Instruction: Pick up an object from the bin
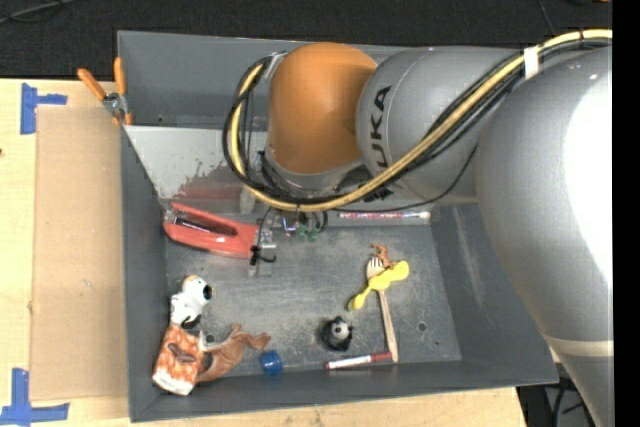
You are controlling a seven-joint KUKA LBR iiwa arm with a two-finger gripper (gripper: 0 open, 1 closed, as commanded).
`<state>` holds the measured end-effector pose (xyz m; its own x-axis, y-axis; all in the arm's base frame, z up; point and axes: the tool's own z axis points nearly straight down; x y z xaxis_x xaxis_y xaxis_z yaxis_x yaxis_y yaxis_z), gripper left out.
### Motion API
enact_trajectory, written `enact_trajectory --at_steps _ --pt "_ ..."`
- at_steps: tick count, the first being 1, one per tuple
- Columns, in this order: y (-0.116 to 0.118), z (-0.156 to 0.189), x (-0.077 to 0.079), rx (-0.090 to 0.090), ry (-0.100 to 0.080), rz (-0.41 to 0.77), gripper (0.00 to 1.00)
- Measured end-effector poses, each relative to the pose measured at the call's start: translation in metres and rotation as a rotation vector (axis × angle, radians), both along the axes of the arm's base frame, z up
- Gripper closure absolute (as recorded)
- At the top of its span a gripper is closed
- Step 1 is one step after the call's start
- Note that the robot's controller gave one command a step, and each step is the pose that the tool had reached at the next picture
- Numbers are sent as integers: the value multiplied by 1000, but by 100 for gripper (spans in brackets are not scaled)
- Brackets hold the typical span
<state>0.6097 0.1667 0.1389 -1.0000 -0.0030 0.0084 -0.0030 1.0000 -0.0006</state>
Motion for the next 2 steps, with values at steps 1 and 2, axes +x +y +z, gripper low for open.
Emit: enact_trajectory --at_steps 1,2 --pt "-1 5 2 1 -7 -4 0" --pt "20 -74 11 0 2 -12 0"
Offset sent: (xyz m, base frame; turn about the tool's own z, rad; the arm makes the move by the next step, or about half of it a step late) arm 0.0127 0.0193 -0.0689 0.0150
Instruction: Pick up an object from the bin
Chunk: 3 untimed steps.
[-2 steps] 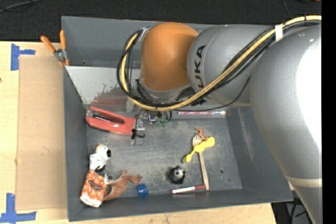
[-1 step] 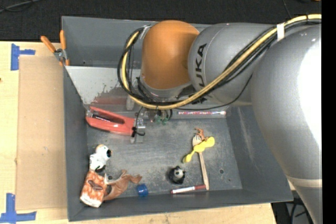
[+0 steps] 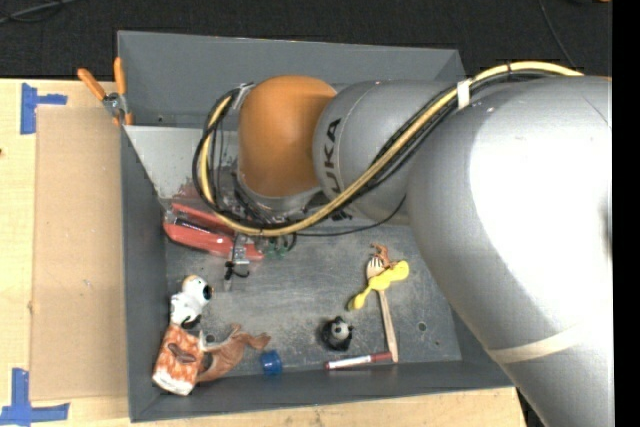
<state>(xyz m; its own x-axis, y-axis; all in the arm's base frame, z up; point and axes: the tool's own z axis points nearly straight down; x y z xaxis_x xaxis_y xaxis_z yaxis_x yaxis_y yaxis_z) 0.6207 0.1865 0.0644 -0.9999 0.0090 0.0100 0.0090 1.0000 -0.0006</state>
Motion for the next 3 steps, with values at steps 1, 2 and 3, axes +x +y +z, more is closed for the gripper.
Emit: enact_trajectory --at_steps 1,2,3 --pt "18 75 -2 5 -22 -162 0" --pt "17 38 1 -4 1 -279 0" --pt "17 4 0 2 -16 -259 0"
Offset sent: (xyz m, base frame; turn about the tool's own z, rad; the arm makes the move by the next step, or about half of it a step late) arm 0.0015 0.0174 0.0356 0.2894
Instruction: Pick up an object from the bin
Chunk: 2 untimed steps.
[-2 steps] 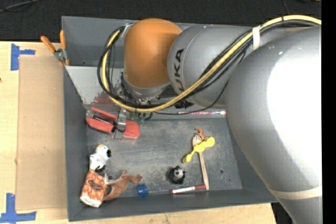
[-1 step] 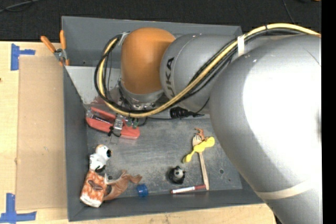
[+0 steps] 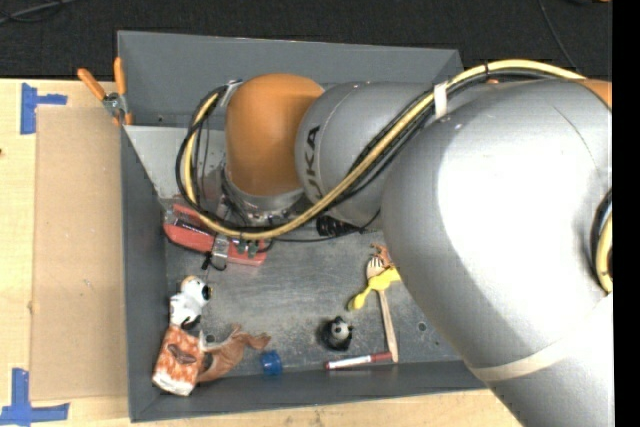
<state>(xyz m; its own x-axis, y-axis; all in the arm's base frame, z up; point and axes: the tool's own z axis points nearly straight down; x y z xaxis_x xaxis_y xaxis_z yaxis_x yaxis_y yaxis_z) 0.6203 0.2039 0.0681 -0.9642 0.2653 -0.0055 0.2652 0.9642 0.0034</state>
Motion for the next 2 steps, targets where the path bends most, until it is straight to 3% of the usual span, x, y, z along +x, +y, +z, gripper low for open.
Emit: enact_trajectory --at_steps 1,2 --pt "2 2 2 -2 12 -236 100" --pt "2 2 2 -1 12 -236 100"
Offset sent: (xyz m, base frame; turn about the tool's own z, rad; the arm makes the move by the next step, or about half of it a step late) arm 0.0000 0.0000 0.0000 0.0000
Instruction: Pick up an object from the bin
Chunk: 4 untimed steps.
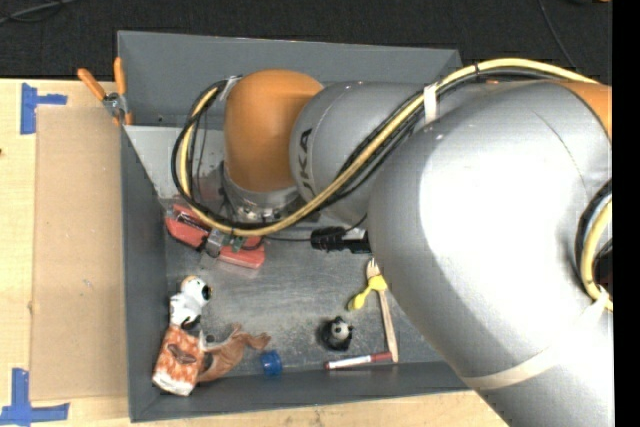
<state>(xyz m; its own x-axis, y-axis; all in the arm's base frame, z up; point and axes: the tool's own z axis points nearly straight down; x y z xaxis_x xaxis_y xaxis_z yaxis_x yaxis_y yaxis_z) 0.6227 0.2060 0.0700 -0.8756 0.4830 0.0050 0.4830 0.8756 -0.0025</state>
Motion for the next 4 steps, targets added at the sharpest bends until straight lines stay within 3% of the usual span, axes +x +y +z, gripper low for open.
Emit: enact_trajectory --at_steps 2,3,4 --pt "-1 16 -1 -1 4 -1 100" --pt "-2 40 -4 -2 12 -2 100" --pt "-2 60 -3 -1 9 -2 100"
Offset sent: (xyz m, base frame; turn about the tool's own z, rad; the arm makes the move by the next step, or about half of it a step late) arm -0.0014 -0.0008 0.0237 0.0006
